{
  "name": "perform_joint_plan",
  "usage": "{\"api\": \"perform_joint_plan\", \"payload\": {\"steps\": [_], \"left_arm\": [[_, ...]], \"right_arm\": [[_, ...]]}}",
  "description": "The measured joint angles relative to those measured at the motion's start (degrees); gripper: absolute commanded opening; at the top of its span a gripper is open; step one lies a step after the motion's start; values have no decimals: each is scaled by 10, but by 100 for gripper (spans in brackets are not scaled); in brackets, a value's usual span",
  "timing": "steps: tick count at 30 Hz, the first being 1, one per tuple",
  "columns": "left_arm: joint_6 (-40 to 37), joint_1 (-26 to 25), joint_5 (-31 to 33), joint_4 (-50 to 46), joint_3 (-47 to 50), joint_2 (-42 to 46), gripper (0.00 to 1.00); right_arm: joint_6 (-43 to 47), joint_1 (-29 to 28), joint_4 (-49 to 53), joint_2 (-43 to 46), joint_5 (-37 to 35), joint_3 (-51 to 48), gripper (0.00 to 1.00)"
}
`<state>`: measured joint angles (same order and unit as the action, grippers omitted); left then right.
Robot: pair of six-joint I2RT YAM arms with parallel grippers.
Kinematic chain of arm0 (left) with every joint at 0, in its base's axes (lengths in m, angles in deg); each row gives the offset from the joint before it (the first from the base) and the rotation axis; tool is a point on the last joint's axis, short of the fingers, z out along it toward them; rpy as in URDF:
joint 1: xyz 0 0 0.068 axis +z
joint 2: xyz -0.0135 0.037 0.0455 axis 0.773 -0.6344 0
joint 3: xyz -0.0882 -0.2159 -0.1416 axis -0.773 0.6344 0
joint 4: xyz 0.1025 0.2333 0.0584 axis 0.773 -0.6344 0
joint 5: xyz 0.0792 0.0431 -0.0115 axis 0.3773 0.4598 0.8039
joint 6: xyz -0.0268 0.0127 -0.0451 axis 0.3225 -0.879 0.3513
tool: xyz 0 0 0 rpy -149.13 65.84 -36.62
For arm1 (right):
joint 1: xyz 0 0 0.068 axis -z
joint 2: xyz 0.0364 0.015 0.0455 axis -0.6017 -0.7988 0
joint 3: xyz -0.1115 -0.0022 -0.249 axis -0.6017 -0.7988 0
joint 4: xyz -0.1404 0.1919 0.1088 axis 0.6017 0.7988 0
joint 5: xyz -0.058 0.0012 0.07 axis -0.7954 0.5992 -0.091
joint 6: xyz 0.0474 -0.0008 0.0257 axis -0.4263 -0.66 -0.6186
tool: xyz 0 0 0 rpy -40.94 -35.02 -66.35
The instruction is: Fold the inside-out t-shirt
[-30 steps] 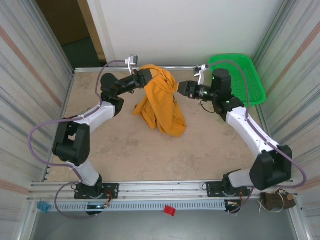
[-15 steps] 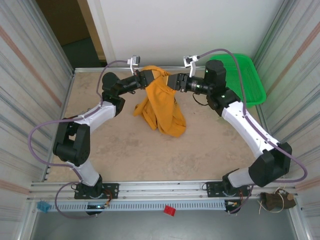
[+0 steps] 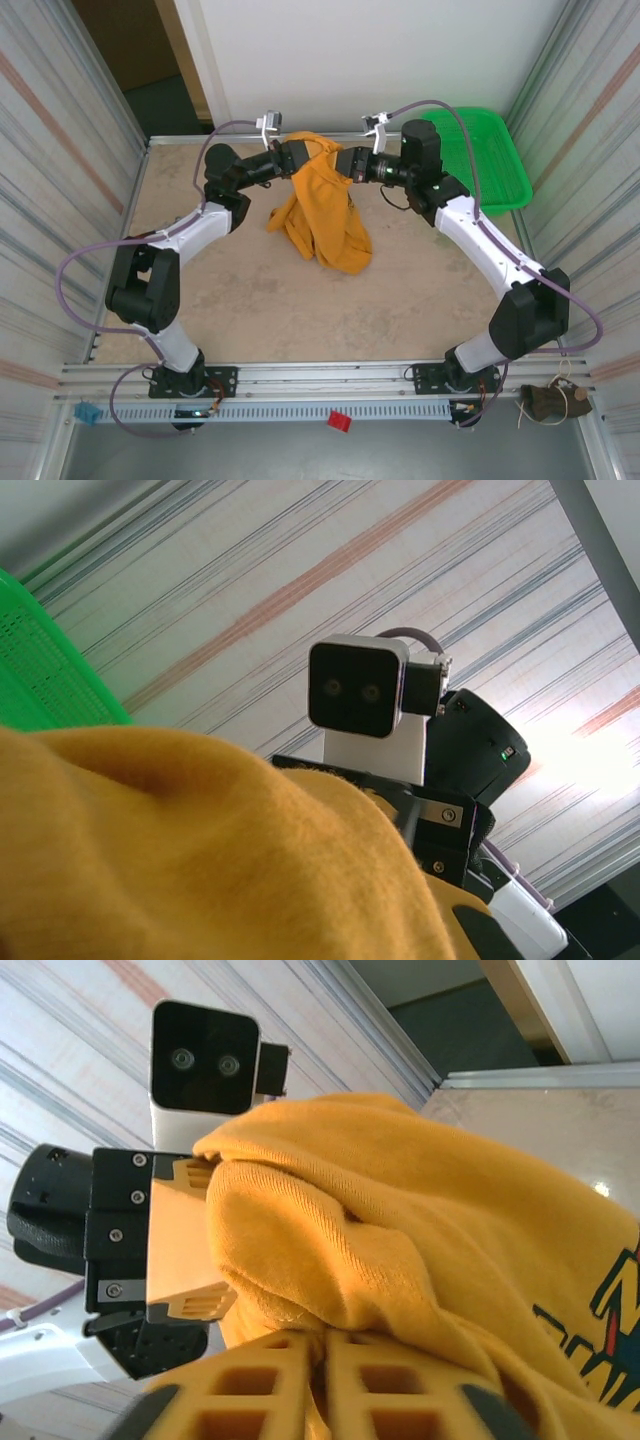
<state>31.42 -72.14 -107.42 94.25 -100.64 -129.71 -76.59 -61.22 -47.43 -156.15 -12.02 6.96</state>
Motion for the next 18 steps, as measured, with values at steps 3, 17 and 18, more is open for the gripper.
{"api": "perform_joint_plan", "payload": {"steps": [3,17,18], "left_arm": [[-4,-1,0,-3,0,1,0],[-278,-9,45,-297,31,123,72],[-299,-19,54,-314,35,126,72]], "right_arm": [[-7,7,-2,0,15,1,0],[-25,34,-4,39,38,38,0],[-27,33,-7,39,38,42,0]]}}
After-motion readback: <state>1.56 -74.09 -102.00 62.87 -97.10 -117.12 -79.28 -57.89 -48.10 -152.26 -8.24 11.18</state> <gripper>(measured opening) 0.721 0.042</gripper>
